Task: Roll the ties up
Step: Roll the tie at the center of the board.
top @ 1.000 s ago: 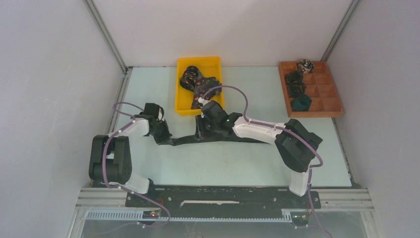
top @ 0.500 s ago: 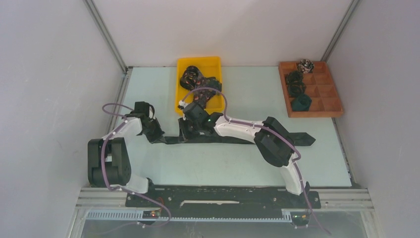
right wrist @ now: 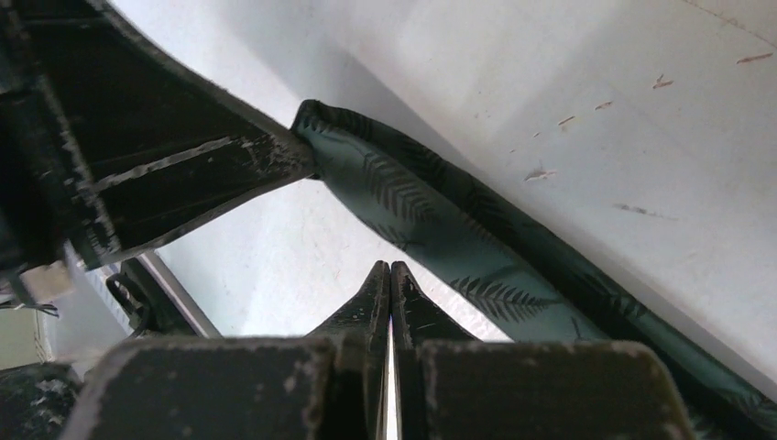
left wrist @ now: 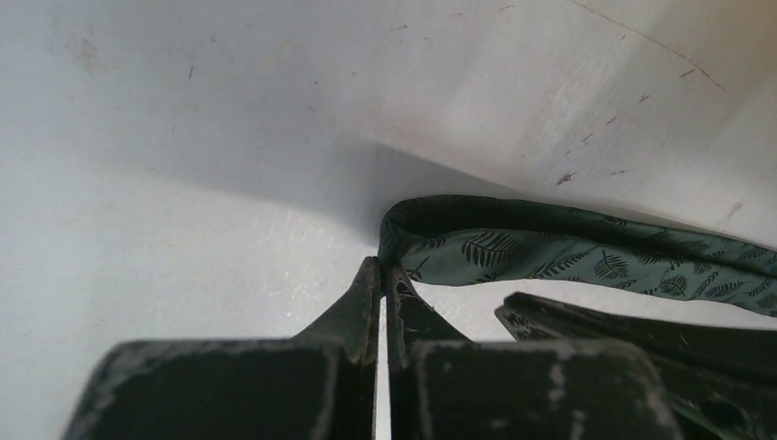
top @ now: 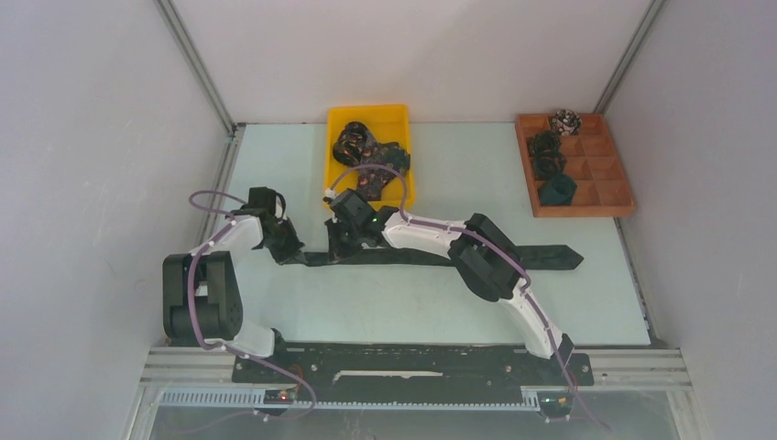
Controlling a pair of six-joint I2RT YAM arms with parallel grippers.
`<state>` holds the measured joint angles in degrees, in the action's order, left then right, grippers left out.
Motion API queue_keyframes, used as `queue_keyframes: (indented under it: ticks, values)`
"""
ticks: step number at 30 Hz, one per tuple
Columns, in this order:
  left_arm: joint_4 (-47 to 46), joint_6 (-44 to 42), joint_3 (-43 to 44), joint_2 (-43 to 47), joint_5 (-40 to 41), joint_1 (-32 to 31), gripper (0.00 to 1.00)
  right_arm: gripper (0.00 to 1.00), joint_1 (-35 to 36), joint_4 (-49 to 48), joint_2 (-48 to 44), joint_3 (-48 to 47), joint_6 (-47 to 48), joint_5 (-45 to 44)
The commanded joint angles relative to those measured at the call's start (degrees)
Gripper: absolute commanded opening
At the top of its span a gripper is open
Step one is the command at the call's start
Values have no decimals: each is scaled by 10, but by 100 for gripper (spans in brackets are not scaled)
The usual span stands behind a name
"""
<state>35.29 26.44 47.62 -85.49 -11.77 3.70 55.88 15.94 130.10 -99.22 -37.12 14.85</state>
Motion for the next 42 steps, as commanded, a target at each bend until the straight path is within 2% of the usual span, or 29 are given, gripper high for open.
queue_keyframes:
  ticks: [1, 10, 19, 29, 37, 42]
  values:
    - [-1, -9, 13, 8, -1, 9, 0, 0, -5, 3, 25, -39, -12, 7]
    - [-1, -12, 10, 13, -8, 10, 0, 0, -6, 0, 67, -67, -24, 10]
    - [-2, -13, 8, 21, -4, 10, 0, 0, -10, 6, 42, -58, -23, -5]
    - [-5, -11, 1, 31, -10, 10, 0, 0, -13, 14, 67, -76, -34, -2]
    - [-6, -11, 0, 34, -10, 10, 0, 0, -14, 9, 38, -70, -31, -11]
    - [-6, -11, 0, 34, -11, 10, 0, 0, -17, 23, 64, -93, -31, -12]
